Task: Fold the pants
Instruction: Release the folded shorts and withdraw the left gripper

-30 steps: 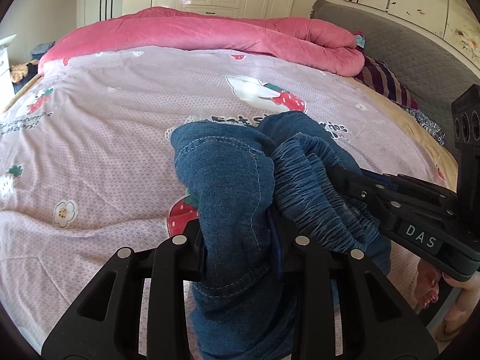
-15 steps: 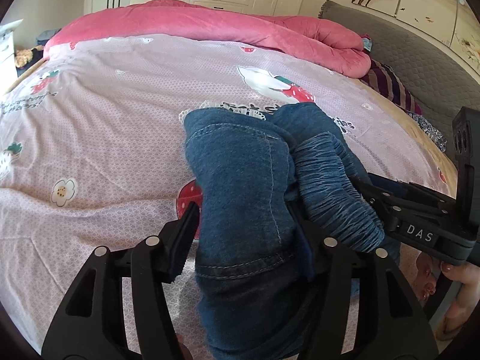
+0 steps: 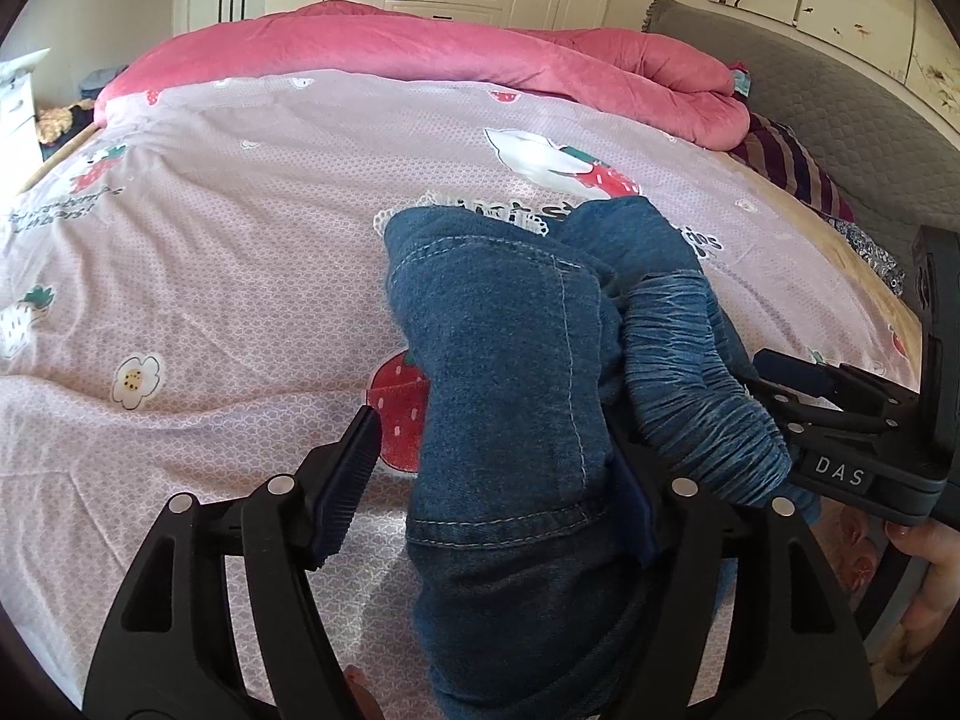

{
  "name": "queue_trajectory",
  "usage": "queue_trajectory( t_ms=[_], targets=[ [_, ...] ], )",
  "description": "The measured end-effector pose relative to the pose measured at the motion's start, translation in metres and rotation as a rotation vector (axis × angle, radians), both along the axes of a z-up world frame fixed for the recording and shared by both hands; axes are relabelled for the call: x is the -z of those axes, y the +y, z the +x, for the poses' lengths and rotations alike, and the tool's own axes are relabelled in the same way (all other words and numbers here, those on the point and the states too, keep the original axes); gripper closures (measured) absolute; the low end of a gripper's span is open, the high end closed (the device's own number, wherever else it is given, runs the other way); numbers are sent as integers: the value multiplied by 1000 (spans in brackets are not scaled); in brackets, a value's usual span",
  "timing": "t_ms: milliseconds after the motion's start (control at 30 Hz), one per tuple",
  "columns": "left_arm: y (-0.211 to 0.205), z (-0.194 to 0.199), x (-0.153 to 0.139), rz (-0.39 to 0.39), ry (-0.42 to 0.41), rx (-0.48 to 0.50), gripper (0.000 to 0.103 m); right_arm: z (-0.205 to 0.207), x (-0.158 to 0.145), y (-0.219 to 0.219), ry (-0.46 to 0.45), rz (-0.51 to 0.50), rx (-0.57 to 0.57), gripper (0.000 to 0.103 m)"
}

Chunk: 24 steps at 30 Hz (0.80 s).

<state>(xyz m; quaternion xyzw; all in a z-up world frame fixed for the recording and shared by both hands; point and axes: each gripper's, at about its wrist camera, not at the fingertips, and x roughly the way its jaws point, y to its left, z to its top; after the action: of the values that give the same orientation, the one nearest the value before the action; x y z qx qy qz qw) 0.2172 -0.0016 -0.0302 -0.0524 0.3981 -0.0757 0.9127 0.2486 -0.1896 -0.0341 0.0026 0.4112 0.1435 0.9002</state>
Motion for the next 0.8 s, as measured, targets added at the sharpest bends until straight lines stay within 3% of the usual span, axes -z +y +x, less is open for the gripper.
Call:
queue_trajectory(
  t_ms=[233,800],
  targets=[
    [0,-7,-8,-6,-18,-6,39,-10,-13,-9,-18,79,4,30],
    [5,-34,-25,-24,-57,-30,15,-40,-43,-8,-107,87,-19,15]
  ],
)
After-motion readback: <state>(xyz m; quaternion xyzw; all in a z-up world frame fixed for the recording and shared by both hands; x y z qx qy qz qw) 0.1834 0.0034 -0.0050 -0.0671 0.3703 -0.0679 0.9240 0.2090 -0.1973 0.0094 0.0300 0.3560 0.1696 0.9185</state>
